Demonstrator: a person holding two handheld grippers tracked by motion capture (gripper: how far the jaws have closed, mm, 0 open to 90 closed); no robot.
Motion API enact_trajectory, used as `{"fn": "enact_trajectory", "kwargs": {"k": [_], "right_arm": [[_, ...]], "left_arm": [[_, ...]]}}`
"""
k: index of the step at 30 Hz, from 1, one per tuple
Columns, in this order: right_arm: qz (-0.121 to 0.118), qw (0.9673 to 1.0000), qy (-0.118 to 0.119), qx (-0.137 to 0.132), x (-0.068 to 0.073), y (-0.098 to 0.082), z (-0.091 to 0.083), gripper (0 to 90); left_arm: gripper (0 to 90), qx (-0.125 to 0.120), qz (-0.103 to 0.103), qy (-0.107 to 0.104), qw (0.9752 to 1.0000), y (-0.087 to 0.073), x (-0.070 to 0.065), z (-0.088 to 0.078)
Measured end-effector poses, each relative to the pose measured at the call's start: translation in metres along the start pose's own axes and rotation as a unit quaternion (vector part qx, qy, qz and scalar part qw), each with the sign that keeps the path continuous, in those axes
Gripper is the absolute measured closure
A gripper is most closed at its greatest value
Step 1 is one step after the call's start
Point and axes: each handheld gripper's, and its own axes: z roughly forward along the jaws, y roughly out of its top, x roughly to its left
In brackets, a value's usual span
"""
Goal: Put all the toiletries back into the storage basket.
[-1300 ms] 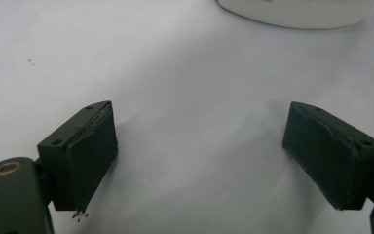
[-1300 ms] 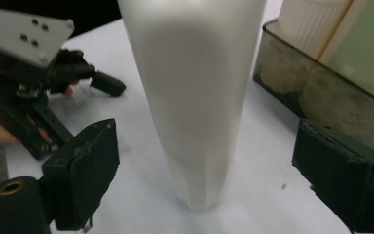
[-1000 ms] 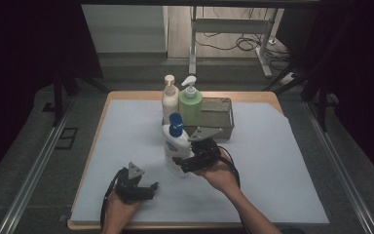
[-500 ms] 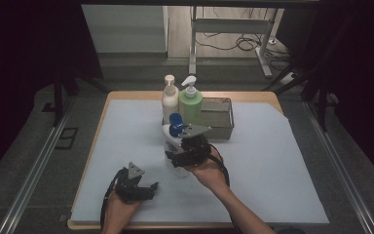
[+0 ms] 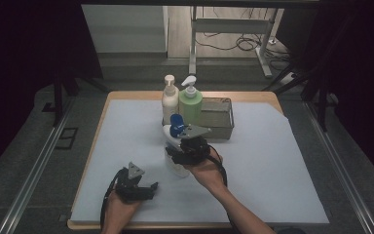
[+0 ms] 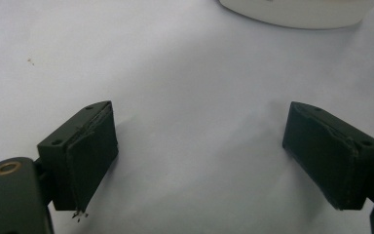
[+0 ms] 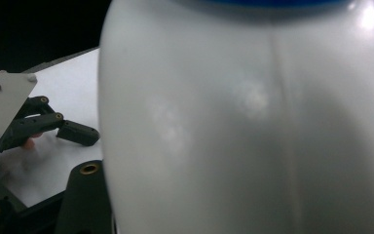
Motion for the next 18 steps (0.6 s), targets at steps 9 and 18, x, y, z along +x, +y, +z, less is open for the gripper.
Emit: {"fn": "enact_trajectory", "kwargs": {"k": [9,18], "right_arm": [[-0.019,0.9998,0.009,0.006,0.002,-0.001,-0.009,40.0],[-0.016,0.9997,0.017,0.008,-0.009,0.006,-0.029,40.0]], "left_arm": [[12.3,0.0,-0.001,-0.001,1.0,0.0,0.0,0.0],[12.4,0.0,-0.001,0.0,1.0,0.0,0.0,0.0]]}}
